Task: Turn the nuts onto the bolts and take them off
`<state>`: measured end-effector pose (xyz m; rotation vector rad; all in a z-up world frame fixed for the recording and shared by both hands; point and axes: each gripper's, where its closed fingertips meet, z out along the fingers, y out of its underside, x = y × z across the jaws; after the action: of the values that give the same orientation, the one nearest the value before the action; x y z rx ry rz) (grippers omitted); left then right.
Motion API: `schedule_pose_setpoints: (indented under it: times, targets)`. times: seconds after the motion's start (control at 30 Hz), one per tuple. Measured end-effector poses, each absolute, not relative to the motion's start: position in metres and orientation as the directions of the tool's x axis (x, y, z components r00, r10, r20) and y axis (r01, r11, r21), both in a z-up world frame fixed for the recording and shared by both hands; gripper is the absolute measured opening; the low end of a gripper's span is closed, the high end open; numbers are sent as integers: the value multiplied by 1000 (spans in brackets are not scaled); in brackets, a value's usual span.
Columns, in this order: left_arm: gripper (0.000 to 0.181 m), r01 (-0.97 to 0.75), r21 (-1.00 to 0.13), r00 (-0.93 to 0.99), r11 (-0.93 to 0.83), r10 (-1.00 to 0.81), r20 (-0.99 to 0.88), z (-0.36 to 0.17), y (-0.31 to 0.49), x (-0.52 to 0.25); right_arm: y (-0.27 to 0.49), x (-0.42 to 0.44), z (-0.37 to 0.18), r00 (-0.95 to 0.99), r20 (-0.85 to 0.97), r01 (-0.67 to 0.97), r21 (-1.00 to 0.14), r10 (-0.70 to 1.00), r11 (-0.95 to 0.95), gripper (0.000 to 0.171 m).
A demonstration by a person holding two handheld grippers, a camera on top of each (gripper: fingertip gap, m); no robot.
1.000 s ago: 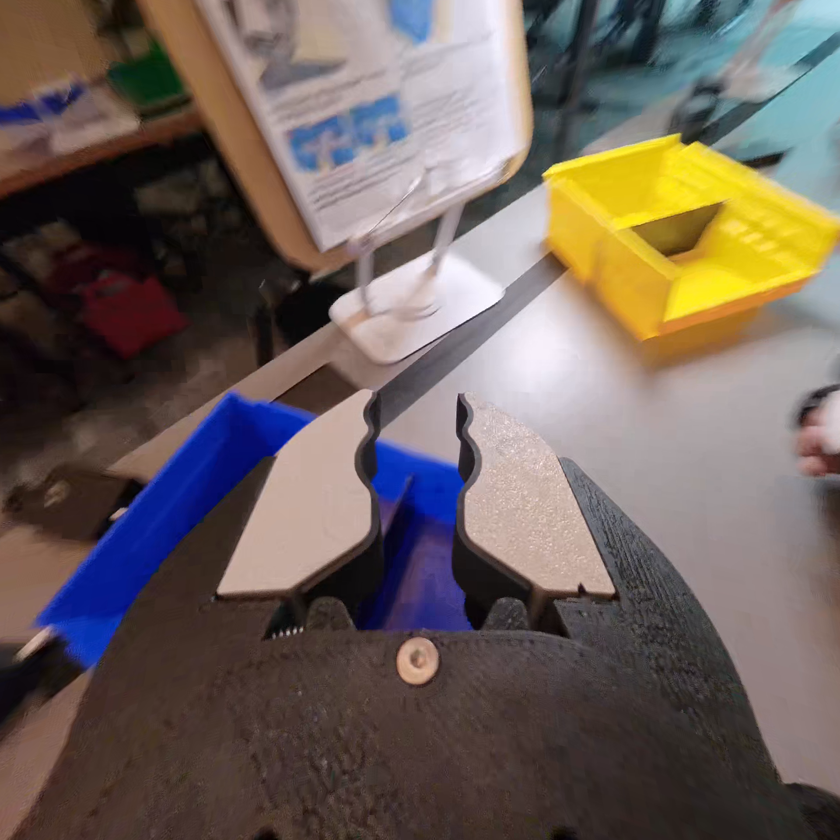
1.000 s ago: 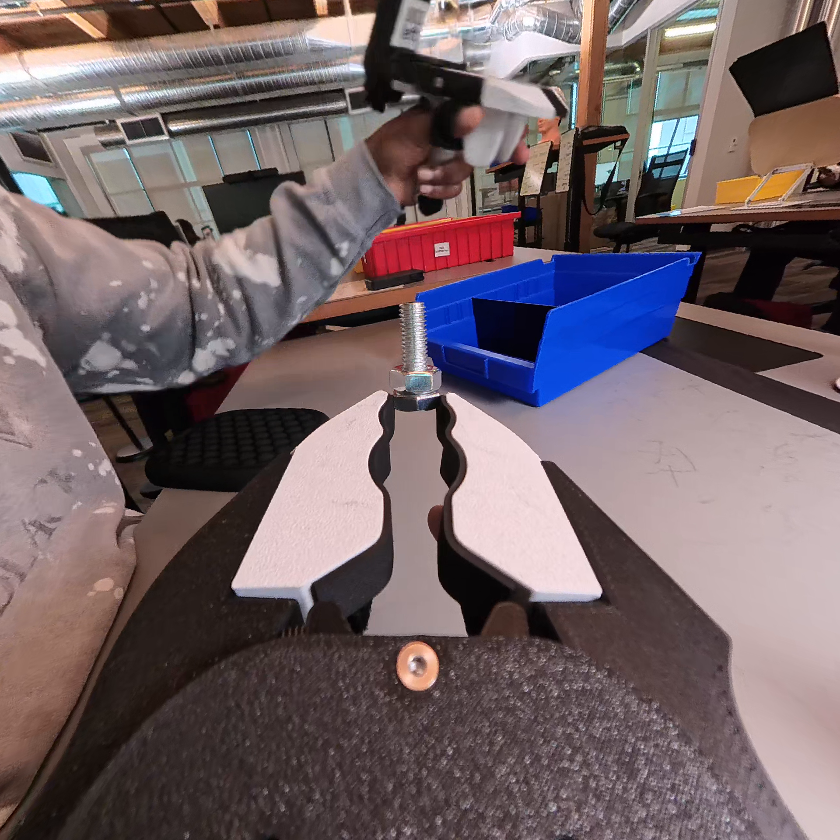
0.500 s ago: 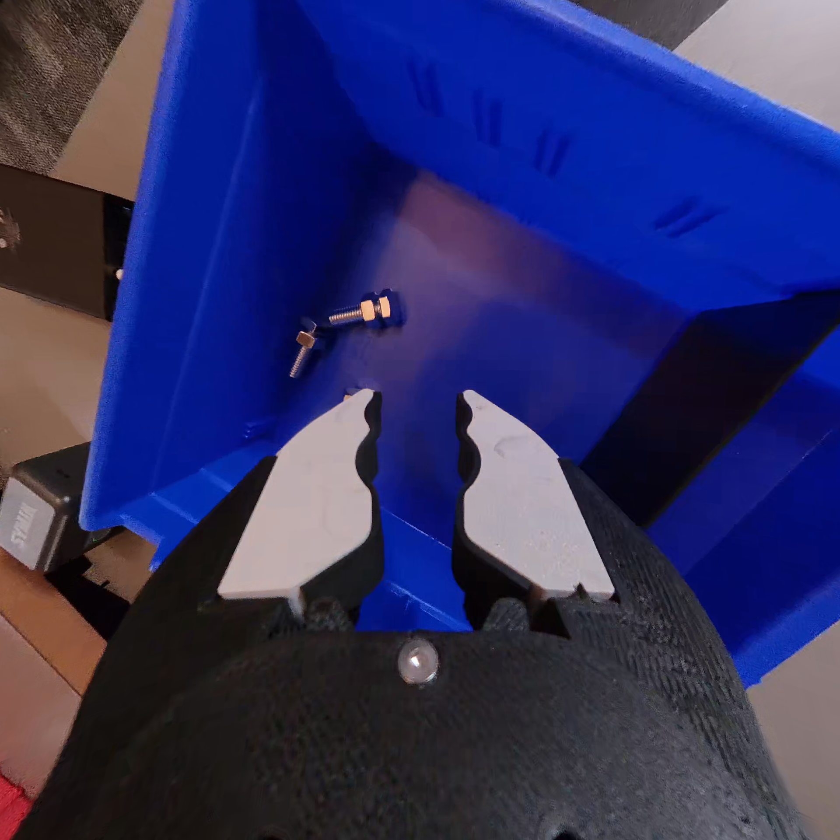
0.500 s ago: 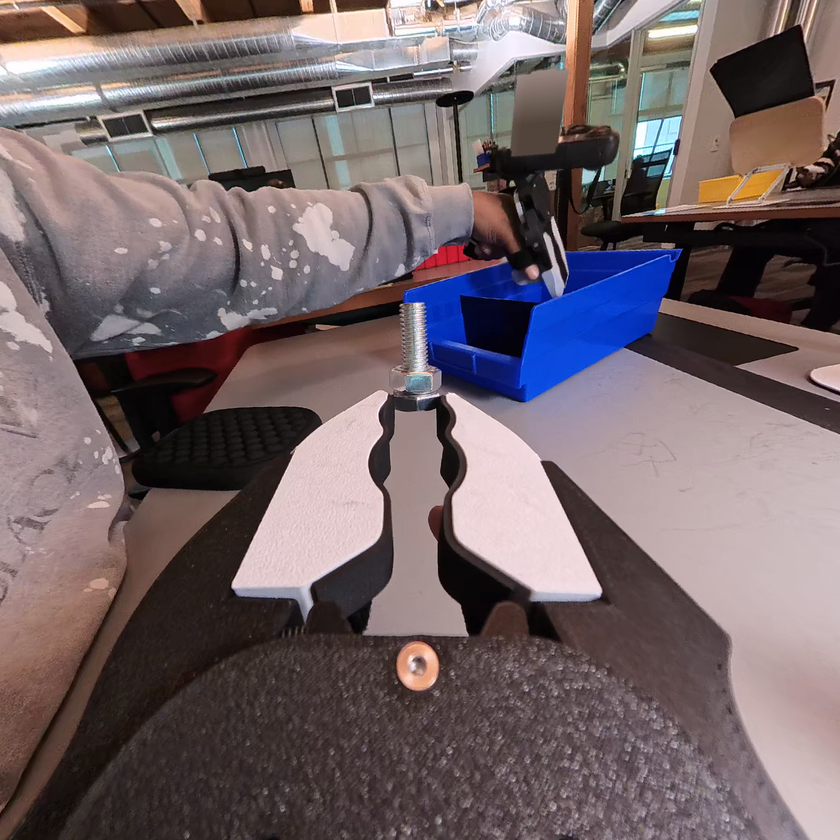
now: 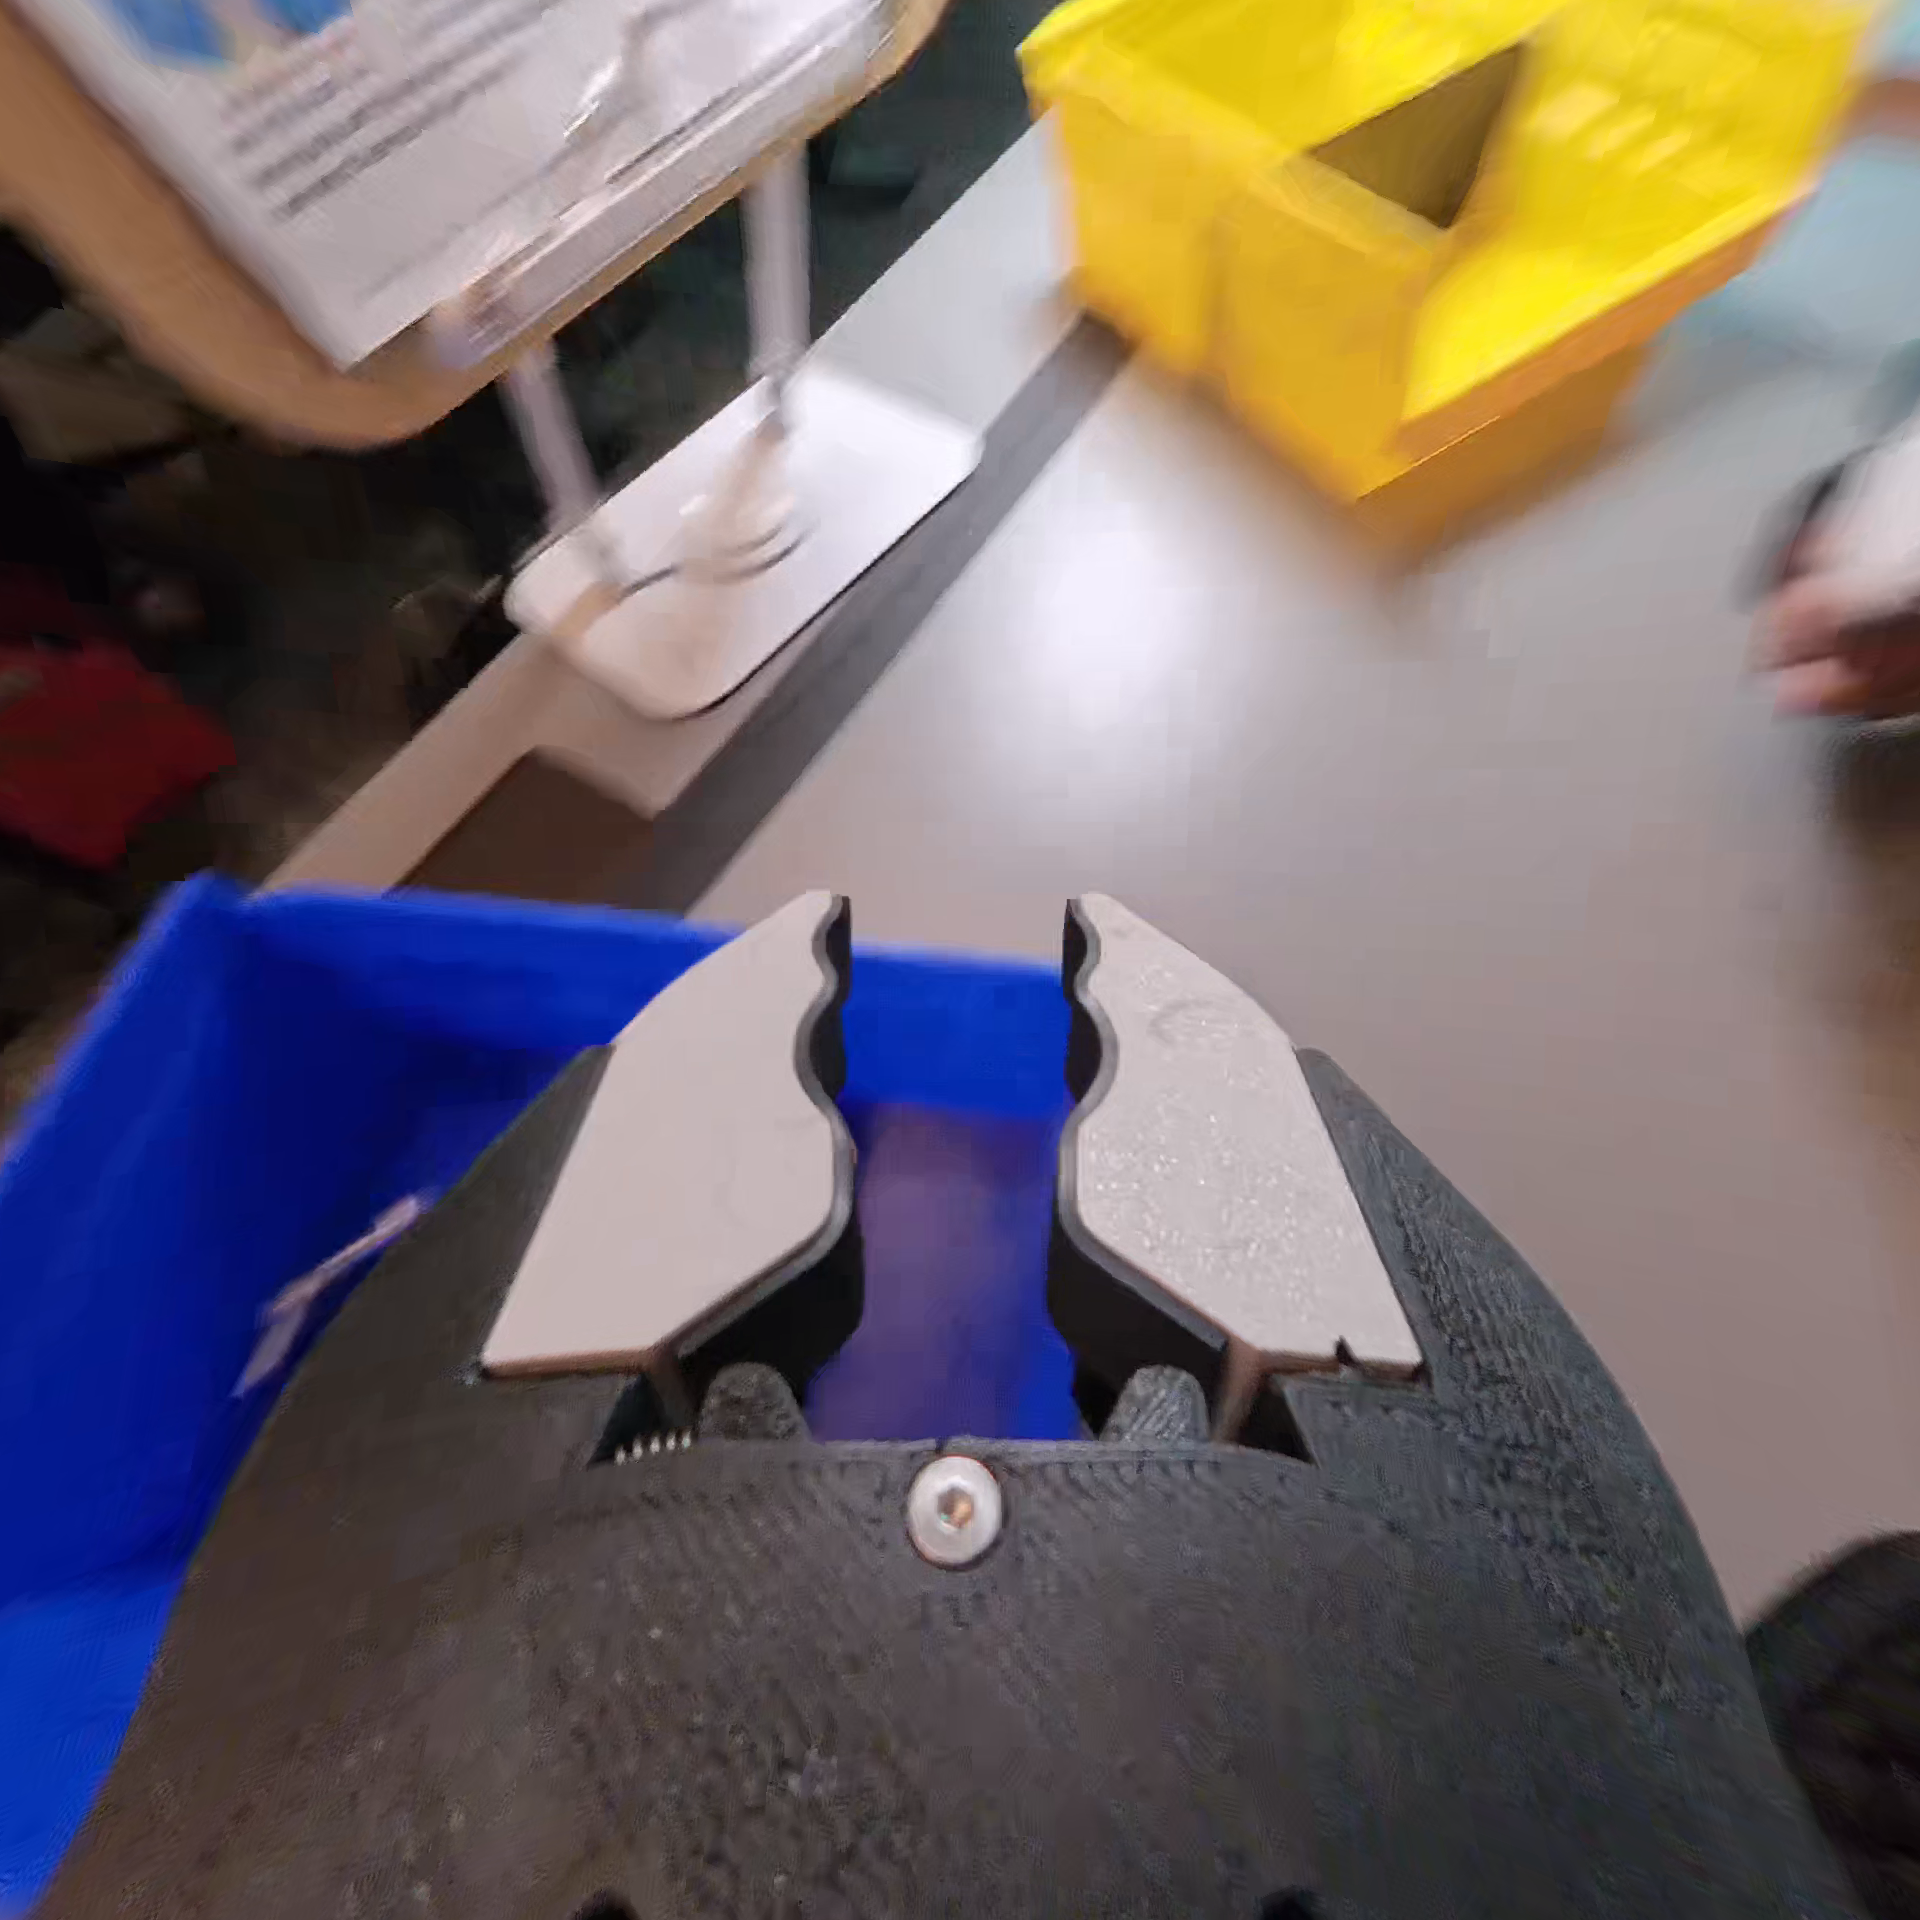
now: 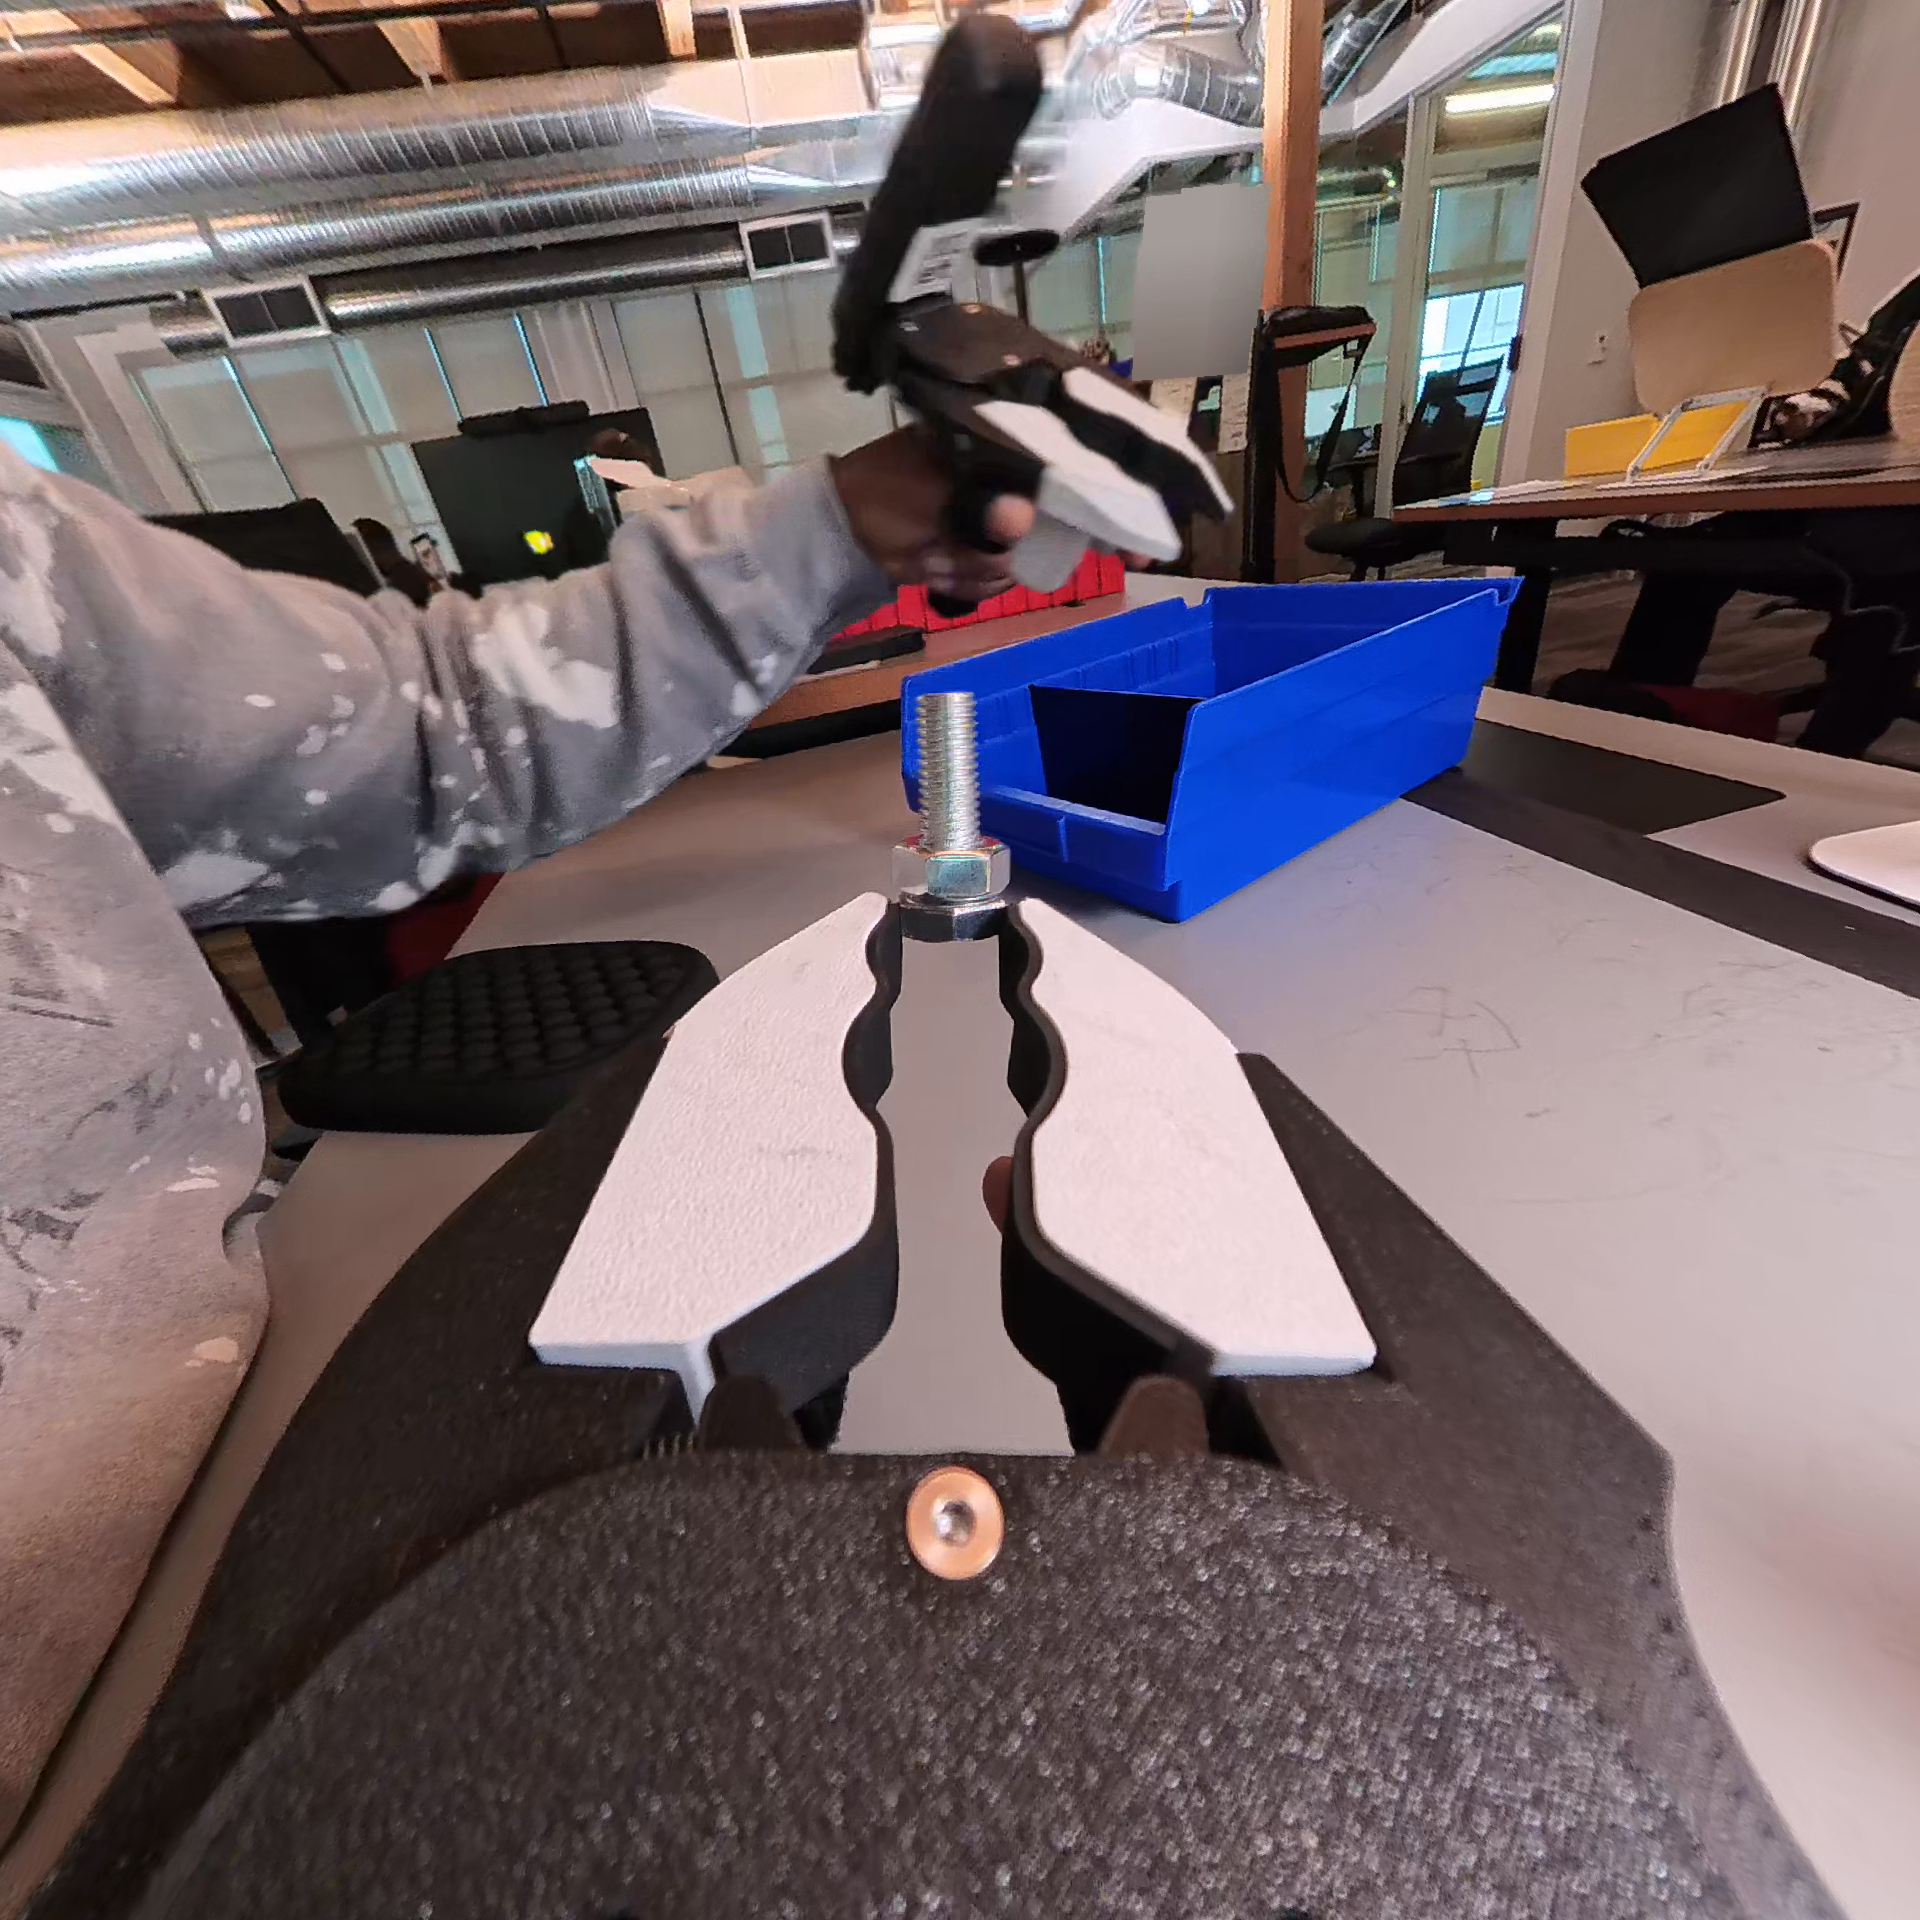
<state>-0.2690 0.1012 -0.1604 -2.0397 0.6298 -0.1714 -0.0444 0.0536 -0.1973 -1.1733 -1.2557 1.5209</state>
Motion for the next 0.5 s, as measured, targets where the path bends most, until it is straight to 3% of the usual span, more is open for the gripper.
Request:
schedule_pose_setpoints:
  times: [0.03,0.13,0.27,0.5]
  targets:
    - [40,-318,-881,823,-349,-564,-73,-154,90,-236,54,-44,-197,-223,-150,-33,-986,963,-162,18]
    - [39,-174,-957,686,-233,-726,51,-145,59,-141,55,-45,-198,-221,-154,-36,-986,963,-166,18]
    - [35,-75,-975,553,-211,-822,136,-161,48,-51,51,-45,-194,-219,-139,-60,-986,966,-155,18]
    - [27,12,-967,519,-255,-825,224,-168,62,-21,57,-38,-180,-160,-89,-110,-988,983,-107,18]
